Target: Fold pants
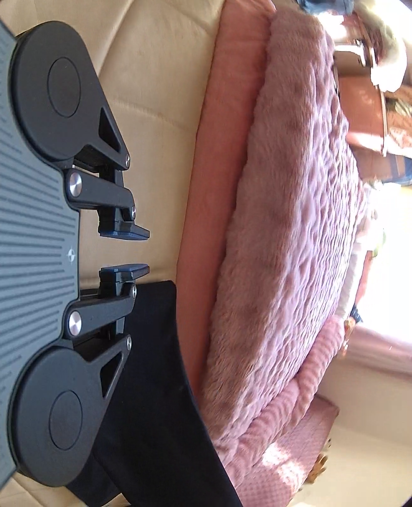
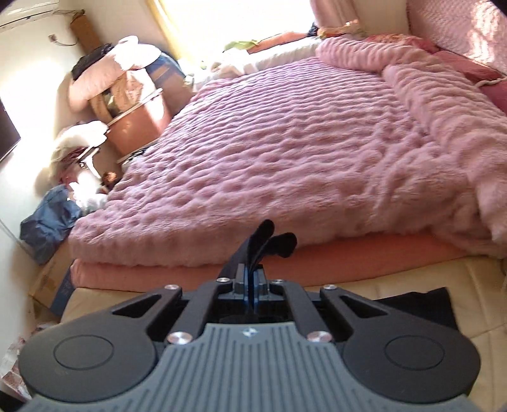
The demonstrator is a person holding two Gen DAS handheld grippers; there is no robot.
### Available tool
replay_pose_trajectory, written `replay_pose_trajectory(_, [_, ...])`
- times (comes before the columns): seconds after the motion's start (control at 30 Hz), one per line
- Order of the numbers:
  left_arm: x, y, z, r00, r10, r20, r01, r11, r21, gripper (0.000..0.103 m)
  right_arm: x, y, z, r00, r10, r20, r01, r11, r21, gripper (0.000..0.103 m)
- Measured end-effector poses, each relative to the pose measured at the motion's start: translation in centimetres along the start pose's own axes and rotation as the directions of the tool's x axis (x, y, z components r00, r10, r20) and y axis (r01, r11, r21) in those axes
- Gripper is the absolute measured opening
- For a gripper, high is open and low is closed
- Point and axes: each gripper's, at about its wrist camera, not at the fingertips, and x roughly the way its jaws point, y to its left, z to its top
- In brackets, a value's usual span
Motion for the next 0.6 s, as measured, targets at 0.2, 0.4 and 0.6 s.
replay_pose_trajectory(0.2, [3.3, -5.2, -0.7, 0.996, -0.069, -0.055, 0.074, 0.993, 0.095, 0.017, 0.0, -10.0, -2.0, 0.992, -0.124, -0.027, 0.126, 0.989, 0.079, 0.0])
replay_pose_trajectory(0.4, [6.7, -8.9, -2.4, 0.989, -0.076, -0.125, 0.097, 0.979, 0.178, 0.017, 6.9, -16.4, -6.1, 0.964, -0.249, -0.098, 0.258, 0.961, 0.101, 0.0])
replay_pose_trajectory(0.6, [8.5, -9.4, -3.7, 0.987, -0.046, -0.154, 0.08, 0.972, 0.222, 0.016, 12.5, -20.3, -8.9, 0.926, -0.352, -0.139, 0.362, 0.931, 0.049, 0.0])
